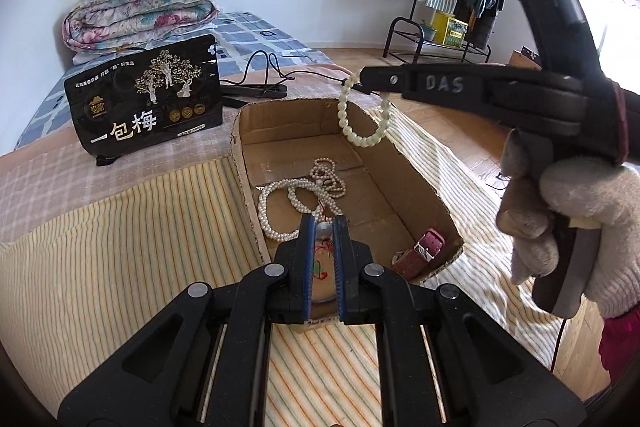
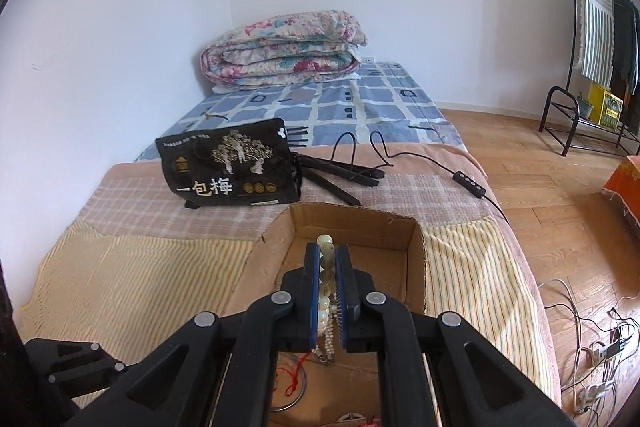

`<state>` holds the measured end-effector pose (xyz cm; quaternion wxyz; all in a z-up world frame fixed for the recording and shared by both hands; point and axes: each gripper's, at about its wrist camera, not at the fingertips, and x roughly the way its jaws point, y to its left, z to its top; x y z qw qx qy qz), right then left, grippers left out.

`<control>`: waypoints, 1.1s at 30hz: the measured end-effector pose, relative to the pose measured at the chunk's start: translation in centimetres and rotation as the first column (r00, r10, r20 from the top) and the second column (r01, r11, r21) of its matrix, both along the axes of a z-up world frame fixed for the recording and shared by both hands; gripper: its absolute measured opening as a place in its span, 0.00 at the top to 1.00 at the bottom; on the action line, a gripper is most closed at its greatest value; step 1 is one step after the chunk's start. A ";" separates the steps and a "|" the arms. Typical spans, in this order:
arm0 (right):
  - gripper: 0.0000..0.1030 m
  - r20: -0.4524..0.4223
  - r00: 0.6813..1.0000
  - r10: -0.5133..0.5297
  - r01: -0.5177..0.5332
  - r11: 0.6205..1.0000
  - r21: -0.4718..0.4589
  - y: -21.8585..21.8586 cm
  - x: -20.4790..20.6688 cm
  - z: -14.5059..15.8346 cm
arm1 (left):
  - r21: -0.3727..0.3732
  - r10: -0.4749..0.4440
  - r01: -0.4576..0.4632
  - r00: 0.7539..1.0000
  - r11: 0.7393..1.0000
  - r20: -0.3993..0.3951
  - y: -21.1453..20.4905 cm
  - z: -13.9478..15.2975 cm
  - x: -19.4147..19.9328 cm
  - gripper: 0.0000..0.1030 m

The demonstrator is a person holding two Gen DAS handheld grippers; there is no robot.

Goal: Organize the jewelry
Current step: 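Carry the pearl and the bead bracelet over the box with both grippers, then open both grippers to drop the pearl and bracelet into the box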

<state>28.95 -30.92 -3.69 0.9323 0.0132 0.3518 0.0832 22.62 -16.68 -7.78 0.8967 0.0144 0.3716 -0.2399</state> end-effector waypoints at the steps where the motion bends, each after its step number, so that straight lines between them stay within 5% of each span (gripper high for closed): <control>1: 0.96 -0.006 1.000 0.000 0.000 1.000 -0.002 -0.1 0.2 -0.3 | 0.002 0.001 -0.001 1.000 1.000 0.000 -0.1 -0.1 0.1 0.93; 20: 0.91 -0.066 0.998 -0.014 0.016 1.000 0.023 -0.9 1.7 -2.6 | 0.024 -0.019 0.019 1.000 1.000 -0.011 -1.5 -1.2 0.6 0.93; 24: 0.56 -0.041 0.999 -0.031 0.031 0.999 0.020 -1.0 1.4 -2.2 | 0.036 -0.017 0.017 1.000 0.999 -0.011 -1.5 -1.2 0.6 0.91; 26: 0.47 -0.035 0.999 -0.034 0.034 0.999 0.023 -1.0 1.4 -2.0 | 0.045 -0.015 0.016 1.000 0.999 -0.007 -1.5 -1.3 0.6 0.69; 28: 0.27 -0.022 0.998 -0.055 0.055 0.998 0.005 -0.9 1.3 -1.9 | 0.055 -0.003 0.003 1.000 0.998 0.009 -1.4 -1.2 0.4 0.34; 29: 0.17 -0.008 0.998 -0.066 0.066 0.998 -0.005 -0.9 1.2 -1.7 | 0.063 0.010 -0.011 1.000 0.998 0.022 -1.4 -1.1 0.2 0.32; 33: 0.12 0.004 0.997 -0.074 0.074 0.997 -0.018 -0.7 1.0 -1.3 | 0.084 0.027 -0.028 0.999 0.996 0.017 -1.4 -1.0 0.3 0.31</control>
